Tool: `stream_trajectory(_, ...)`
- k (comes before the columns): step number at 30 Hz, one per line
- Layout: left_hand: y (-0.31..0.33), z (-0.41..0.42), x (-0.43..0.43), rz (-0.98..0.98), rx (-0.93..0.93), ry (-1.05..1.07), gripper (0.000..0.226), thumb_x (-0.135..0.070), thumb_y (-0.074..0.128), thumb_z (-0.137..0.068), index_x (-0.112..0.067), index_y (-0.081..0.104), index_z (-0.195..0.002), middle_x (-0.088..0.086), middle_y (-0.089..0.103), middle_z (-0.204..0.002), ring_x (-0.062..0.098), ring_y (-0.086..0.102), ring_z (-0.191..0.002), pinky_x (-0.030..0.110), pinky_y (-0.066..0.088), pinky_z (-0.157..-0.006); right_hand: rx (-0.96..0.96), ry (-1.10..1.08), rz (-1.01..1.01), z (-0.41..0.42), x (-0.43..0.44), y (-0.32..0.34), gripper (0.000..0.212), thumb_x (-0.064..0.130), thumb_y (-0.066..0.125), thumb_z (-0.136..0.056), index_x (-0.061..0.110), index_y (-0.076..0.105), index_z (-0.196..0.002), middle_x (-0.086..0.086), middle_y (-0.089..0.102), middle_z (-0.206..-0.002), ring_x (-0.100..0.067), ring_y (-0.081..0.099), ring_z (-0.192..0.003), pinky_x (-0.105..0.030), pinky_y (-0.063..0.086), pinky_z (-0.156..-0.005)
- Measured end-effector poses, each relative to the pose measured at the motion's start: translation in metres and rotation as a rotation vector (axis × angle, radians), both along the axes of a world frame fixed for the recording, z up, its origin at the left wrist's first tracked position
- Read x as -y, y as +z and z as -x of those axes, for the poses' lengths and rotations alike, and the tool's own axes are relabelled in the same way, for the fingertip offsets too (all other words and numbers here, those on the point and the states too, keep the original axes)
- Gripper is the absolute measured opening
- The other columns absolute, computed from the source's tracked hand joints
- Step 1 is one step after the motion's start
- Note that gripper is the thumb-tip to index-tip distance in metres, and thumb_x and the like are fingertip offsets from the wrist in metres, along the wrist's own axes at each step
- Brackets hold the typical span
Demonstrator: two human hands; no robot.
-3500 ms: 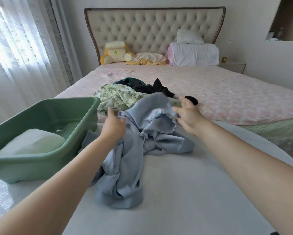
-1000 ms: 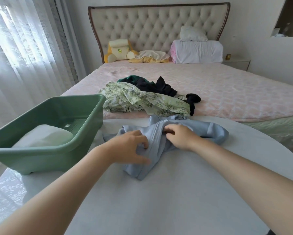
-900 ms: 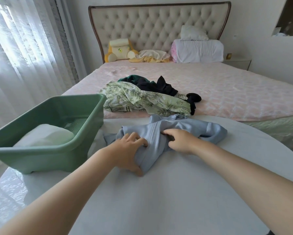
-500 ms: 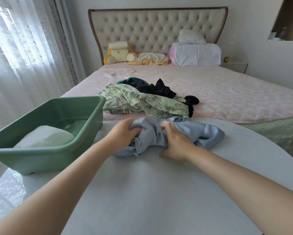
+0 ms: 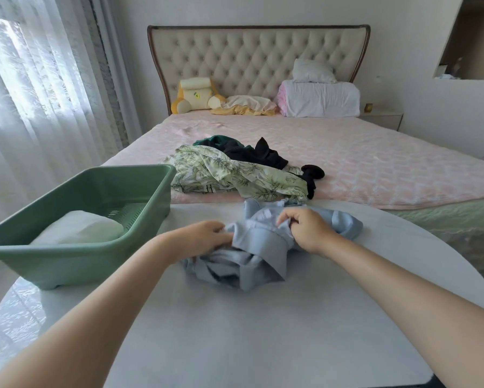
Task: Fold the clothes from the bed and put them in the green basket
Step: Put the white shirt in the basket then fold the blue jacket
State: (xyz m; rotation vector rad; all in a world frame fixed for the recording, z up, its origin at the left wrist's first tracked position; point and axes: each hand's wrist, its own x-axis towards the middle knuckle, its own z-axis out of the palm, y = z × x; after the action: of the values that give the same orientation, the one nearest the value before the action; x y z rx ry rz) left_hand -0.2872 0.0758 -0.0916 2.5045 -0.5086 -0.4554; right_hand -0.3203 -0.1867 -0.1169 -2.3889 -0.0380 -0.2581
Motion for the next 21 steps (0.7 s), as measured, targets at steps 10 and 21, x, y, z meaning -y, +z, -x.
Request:
stream_trajectory(10,-0.01,0.027,0.019,-0.44,-0.117,-0.451,0.095,-0.062,0.084,-0.061,-0.053,0.034,-0.142,-0.02,0.034,-0.147,0.004,0.033,-0.136,0.034,0.029,-0.117,-0.102,0.156,0.57,0.031,0.009,0.009,0.036,0.012,0.051,-0.089,0.03,0.068,-0.115,0.007,0.059,-0.122,-0.019,0.046,-0.128,-0.04,0.031,-0.112)
stream_trajectory(21,-0.022,0.018,0.02,-0.134,0.339,-0.189,0.035,-0.01,0.056,-0.087,-0.034,0.067,-0.109,-0.014,0.058,-0.109,0.012,0.056,-0.105,0.025,0.044,-0.088,-0.38,0.285,0.876,0.048,-0.001,0.008,0.011,0.007,0.052,-0.078,0.016,0.056,-0.072,-0.003,0.053,-0.077,-0.026,0.052,-0.074,-0.034,0.047,-0.065)
